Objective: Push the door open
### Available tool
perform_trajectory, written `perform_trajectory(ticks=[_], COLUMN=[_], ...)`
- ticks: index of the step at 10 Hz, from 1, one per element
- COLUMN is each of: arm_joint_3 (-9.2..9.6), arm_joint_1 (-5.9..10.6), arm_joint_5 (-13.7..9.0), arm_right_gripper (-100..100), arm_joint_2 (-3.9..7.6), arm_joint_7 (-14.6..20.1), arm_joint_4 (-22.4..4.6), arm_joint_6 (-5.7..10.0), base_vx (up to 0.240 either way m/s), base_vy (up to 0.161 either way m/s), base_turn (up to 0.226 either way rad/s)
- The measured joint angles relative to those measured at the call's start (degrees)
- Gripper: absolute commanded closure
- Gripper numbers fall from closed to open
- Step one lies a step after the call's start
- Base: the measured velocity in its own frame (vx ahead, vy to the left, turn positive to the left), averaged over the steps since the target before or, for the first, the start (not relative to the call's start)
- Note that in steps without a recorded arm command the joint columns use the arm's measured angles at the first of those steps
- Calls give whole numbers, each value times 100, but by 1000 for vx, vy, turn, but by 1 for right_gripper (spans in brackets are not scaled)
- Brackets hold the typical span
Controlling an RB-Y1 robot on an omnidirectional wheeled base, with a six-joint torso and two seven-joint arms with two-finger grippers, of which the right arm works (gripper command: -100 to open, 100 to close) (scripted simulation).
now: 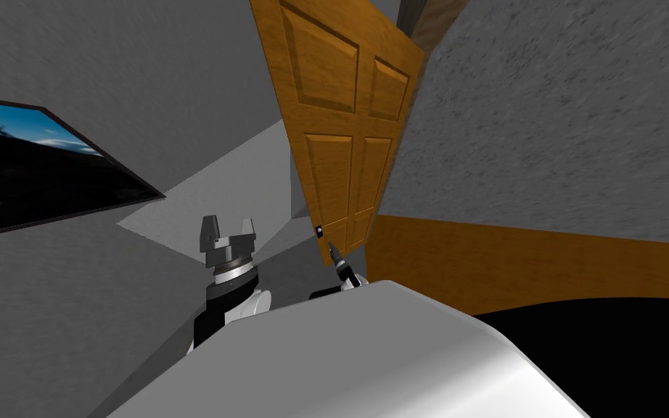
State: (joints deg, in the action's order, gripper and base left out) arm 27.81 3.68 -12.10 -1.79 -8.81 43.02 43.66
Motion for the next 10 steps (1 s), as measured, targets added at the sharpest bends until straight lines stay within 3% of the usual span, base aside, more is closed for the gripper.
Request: perform_trajectory(ticks=[1, 3, 6, 8, 10], arm_joint_3=[-17, -32, -75, -104, -135], arm_joint_1=[62, 39, 35, 60, 76], arm_joint_5=[-4, -5, -5, -8, -10], arm_right_gripper=[-100, -100, -100, -100, -100], arm_joint_2=[52, 210, 316, 274, 120], arm_joint_7=[7, 12, 0, 3, 3], arm_joint_4=[-147, -63, -65, -114, -147], arm_joint_6=[69, 37, 60, 89, 116], base_vx=[197, 231, 210, 178, 126], base_vy=[32, 44, 98, 128, 106], base_turn=[14, 22, 28, 31, 8])
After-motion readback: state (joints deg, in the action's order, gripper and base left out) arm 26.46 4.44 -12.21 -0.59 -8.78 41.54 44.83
